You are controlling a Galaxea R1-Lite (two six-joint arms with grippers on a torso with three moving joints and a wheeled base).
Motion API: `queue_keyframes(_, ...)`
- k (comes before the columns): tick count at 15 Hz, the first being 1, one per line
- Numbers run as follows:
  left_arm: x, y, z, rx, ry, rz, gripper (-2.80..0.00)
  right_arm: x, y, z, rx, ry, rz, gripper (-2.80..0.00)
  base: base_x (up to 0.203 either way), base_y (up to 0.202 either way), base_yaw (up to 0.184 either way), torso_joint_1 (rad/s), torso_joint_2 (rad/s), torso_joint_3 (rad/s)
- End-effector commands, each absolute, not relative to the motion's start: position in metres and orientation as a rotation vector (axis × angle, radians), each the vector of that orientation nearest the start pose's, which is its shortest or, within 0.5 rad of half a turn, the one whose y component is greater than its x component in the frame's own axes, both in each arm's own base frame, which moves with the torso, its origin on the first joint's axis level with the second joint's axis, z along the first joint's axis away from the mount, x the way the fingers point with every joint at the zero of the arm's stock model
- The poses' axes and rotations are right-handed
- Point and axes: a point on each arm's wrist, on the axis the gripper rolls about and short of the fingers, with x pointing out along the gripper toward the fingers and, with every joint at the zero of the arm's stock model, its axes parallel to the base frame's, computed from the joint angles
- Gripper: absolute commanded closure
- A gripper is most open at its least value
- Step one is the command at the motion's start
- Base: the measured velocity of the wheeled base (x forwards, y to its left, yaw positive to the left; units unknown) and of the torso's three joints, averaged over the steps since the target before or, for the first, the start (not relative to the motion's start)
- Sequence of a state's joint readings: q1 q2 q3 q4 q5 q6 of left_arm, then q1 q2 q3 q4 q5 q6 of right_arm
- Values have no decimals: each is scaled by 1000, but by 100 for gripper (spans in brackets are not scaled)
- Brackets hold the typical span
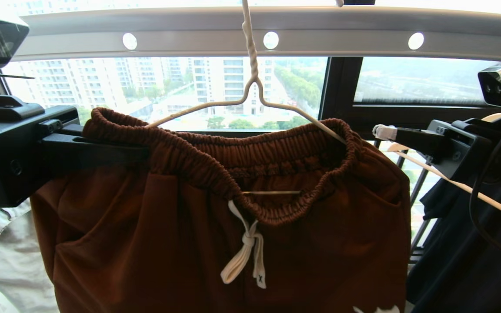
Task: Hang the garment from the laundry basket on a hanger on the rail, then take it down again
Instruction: Hang the clothes rack on the clothesline
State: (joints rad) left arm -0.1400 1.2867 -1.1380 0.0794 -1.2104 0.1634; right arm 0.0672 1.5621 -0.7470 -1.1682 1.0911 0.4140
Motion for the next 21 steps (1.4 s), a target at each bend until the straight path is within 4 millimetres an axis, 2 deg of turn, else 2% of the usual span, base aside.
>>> queue_keyframes(1, 164, -44, 317, 27, 88, -1313, 0, 252, 37, 259, 176, -92, 1194, 0, 0, 0, 0, 0, 0, 0)
queue_keyframes(4, 134, -38, 305, 28, 101, -1222, 0, 245, 37, 264, 196, -58, 1190, 0, 0, 0, 0, 0, 0, 0)
queue_keyframes(7, 116, -30, 301, -31, 129, -1133, 0, 244, 36, 268, 203, -45, 1187, 0, 0, 0, 0, 0, 0, 0)
queue_keyframes(14, 102, -9, 290, -82, 143, -916, 0, 253, 37, 266, 248, 16, 1152, 0, 0, 0, 0, 0, 0, 0)
queue_keyframes(16, 96, -6, 287, -100, 147, -878, 0, 259, 40, 261, 242, 16, 1130, 0, 0, 0, 0, 0, 0, 0)
queue_keyframes(19, 81, -6, 289, -139, 136, -832, 0, 277, 55, 241, 224, 30, 1065, 0, 0, 0, 0, 0, 0, 0)
queue_keyframes(21, 76, -6, 291, -155, 128, -762, 0, 280, 59, 239, 215, 27, 1056, 0, 0, 0, 0, 0, 0, 0)
